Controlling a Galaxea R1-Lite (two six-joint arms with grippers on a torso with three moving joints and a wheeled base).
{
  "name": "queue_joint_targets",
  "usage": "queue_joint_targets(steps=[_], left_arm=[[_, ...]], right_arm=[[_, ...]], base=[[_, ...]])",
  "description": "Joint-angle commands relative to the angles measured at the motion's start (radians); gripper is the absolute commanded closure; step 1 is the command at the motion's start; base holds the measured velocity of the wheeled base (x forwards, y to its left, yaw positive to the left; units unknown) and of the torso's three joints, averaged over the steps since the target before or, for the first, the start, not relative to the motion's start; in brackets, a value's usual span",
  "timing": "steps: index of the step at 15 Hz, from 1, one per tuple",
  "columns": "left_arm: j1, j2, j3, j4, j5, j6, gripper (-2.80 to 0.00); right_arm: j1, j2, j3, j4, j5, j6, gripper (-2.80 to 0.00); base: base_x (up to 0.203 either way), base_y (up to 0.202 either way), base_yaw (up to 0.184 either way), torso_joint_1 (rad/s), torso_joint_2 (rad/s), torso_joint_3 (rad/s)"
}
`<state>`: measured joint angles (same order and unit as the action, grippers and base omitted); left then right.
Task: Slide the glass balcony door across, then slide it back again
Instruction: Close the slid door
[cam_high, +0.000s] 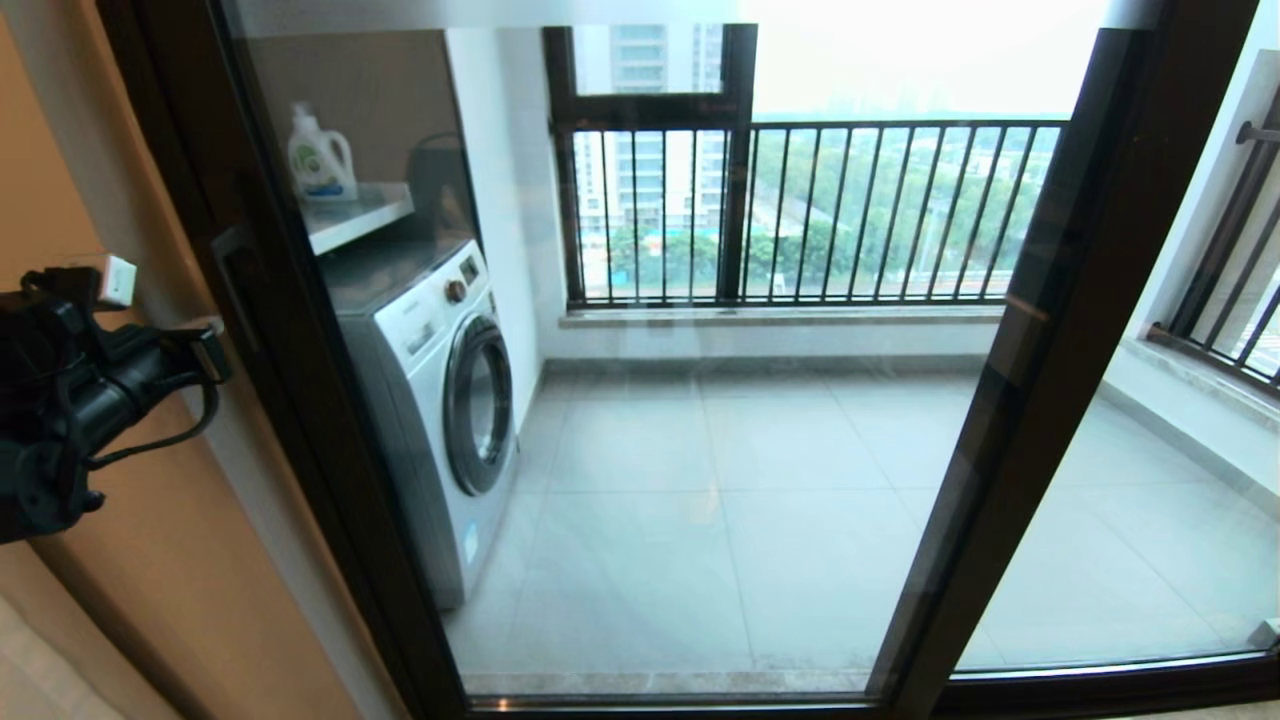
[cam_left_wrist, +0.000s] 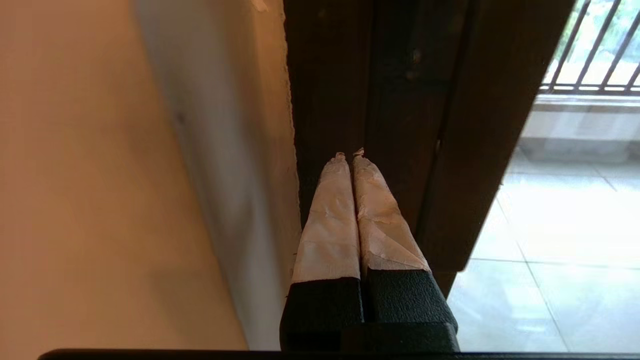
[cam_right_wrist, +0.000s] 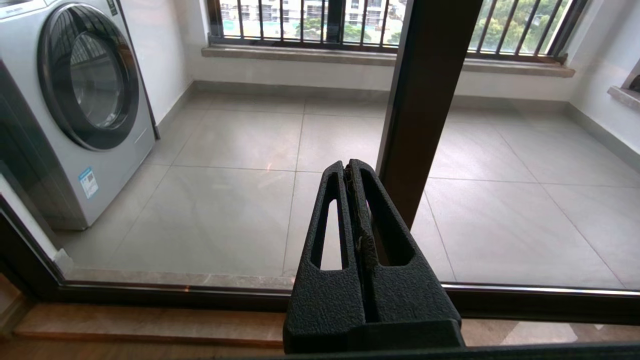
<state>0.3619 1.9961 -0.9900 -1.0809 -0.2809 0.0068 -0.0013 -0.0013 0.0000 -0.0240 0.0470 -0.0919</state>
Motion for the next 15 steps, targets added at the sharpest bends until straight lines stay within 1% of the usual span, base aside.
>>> queue_joint_targets(steps=[1,5,9,13,15], left_arm=[[-0.021,0.029,-0.017,-0.007,-0.001,0.002,0.00],[-0.084,-0.021,-0.004,0.005,0.006,0.003,0.00],[-0.142,-0.063,-0.013,0.066,0.008,0.002,0.00],[-0.187,-0.081,-0.025,0.100,0.015,0.004,0.00],[-0.195,-0.082,-0.048,0.108,0.027,0.004,0.00]], right_arm=[[0.000,0.000,0.012,-0.001,0.001,0.000,0.00],[0.001,0.001,0.012,-0.001,0.001,-0.002,0.00],[0.001,0.001,0.012,-0.001,0.001,-0.001,0.00],[0.000,0.001,0.012,-0.001,0.001,-0.001,0.00],[0.000,0.000,0.012,-0.001,0.001,-0.001,0.00]], base=[[0.000,0.000,0.000,0.000,0.00,0.000],[0.000,0.000,0.000,0.000,0.00,0.000],[0.000,0.000,0.000,0.000,0.00,0.000],[0.000,0.000,0.000,0.000,0.00,0.000],[0.000,0.000,0.000,0.000,0.00,0.000]])
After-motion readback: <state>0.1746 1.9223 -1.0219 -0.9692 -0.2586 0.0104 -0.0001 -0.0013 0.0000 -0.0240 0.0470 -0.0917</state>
